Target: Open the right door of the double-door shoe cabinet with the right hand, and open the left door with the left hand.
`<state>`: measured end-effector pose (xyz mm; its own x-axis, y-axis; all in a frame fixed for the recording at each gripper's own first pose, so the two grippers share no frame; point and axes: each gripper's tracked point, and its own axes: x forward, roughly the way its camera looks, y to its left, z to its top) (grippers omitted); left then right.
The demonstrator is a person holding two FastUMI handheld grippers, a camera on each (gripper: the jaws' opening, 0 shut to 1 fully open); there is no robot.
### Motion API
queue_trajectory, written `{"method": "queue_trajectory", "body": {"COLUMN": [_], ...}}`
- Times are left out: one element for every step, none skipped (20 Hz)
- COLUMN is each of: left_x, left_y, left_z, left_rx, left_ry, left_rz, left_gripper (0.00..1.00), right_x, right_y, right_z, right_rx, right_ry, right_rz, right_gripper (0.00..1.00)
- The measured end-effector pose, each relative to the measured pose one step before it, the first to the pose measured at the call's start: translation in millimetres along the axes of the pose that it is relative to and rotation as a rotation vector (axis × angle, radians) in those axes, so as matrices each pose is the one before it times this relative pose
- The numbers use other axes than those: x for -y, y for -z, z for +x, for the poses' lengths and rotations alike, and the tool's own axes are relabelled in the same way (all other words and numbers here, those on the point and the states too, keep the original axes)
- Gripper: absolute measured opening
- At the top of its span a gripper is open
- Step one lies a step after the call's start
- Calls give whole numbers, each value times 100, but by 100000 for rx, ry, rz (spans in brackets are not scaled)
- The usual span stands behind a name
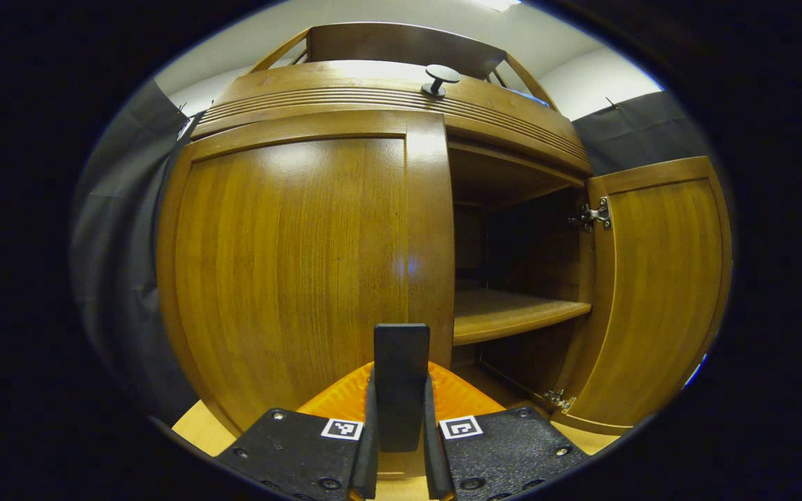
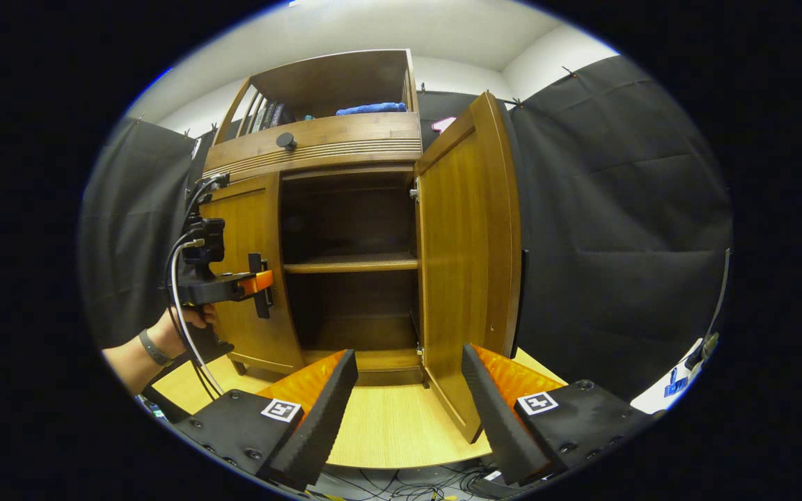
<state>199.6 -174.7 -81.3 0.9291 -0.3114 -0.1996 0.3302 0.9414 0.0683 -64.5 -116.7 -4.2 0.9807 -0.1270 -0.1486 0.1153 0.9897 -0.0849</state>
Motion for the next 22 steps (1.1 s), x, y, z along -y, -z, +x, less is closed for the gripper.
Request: {"method": "queue_trajectory", "body": {"left_x": [-225,-266,-235,-285,-382,-473,-573,-487,-435,-572,-533,-599,-638,-575,-426,-541,-659,-627,-301,-858,-801,-802], "left_y": [58,-22,-93,-103,-248,-141,-100,-153,-82,-125,-159,-163,-246,-132,17,-77,-134,-142,52,-73,101,-8], "left_z": [-1067,-1054,-1035,-1202,-1123,-1230,-1188,-1086,-919,-705,-1080,-803,-674,-588,-668,-452,-478,-432,-182,-640,-385,-384], "left_rx": [-698,-607,-264,155,750,519,726,464,325,190,550,569,278,597,383,613,645,791,574,378,288,122], "left_ry": [-59,302,159,-259,-734,-850,-899,-875,-891,-1247,-1508,-1510,-1806,-1695,-2111,-2298,-2309,-1907,-1956,-1641,-1988,-2005], "left_rz": [-1397,-805,56,-342,-1242,-1181,-747,62,305,-99,-731,-828,-551,112,1198,1736,1531,642,-266,-337,-548,-181], "left_gripper": [27,27,27,27,27,27,27,27,27,27,27,27,27,27,25,25,25,24,23,23,21,21], "right_x": [86,-62,-60,-244,-158,-144,-168,-26,-62,-89,-289,-169,-219,-294,-236,-136,-245,-109,-163,-172,-80,-73], "right_y": [4,-93,-140,-100,-73,59,52,173,251,231,131,-35,22,27,-10,-45,-20,13,73,70,102,126], "right_z": [-69,-26,198,48,208,139,196,361,287,214,189,296,212,108,216,239,194,180,117,300,220,143], "right_rx": [-5,243,384,156,125,194,33,-235,-566,-491,-263,-90,-12,46,167,294,271,175,76,-85,-159,-276], "right_ry": [121,203,-106,-492,-538,-601,-645,-311,-316,-403,-879,-833,-839,-930,-880,-764,-816,-602,-754,-748,-453,-623], "right_rz": [-469,-328,-40,136,148,84,59,99,109,307,385,245,5,-185,-342,-343,-297,-193,28,60,119,170], "right_gripper": [98,98,98,98,98,98,98,98,98,98,98,98,89,89,89,89,89,89,89,89,89,89]}}
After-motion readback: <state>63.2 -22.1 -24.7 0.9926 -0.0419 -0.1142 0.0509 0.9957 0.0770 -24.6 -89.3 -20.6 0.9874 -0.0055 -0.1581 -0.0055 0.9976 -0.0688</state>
